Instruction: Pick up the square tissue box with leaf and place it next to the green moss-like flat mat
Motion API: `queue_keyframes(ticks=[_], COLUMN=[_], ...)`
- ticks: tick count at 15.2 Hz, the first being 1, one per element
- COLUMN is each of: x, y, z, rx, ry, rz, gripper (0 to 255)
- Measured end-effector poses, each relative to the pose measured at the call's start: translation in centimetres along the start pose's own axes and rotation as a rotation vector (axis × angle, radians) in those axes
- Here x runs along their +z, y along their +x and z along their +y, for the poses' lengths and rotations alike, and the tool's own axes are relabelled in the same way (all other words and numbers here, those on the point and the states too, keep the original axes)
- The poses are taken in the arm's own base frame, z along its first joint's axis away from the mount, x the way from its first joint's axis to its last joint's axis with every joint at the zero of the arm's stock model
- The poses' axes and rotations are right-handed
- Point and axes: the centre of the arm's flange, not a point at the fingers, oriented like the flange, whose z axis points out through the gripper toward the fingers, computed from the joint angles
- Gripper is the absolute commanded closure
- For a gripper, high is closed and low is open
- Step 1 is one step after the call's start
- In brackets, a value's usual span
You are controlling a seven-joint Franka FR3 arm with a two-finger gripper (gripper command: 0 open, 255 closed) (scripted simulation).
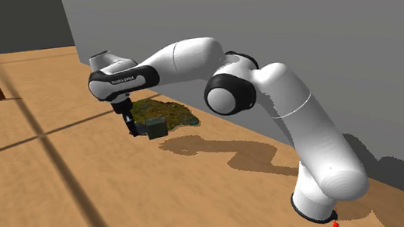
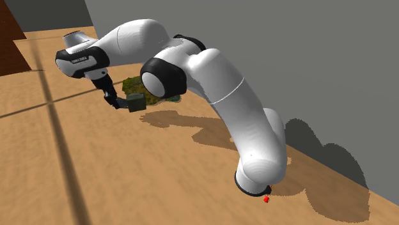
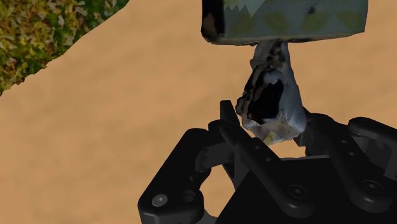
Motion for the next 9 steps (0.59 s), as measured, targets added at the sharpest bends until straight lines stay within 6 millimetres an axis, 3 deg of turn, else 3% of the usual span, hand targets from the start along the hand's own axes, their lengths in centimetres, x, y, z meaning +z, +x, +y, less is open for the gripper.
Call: queue_keyframes(ticks=[9], x=[3.9], y=[0.7], z=[0.0], rx=[0.0], ry=[0.0], rz=[0.0], gripper=[255])
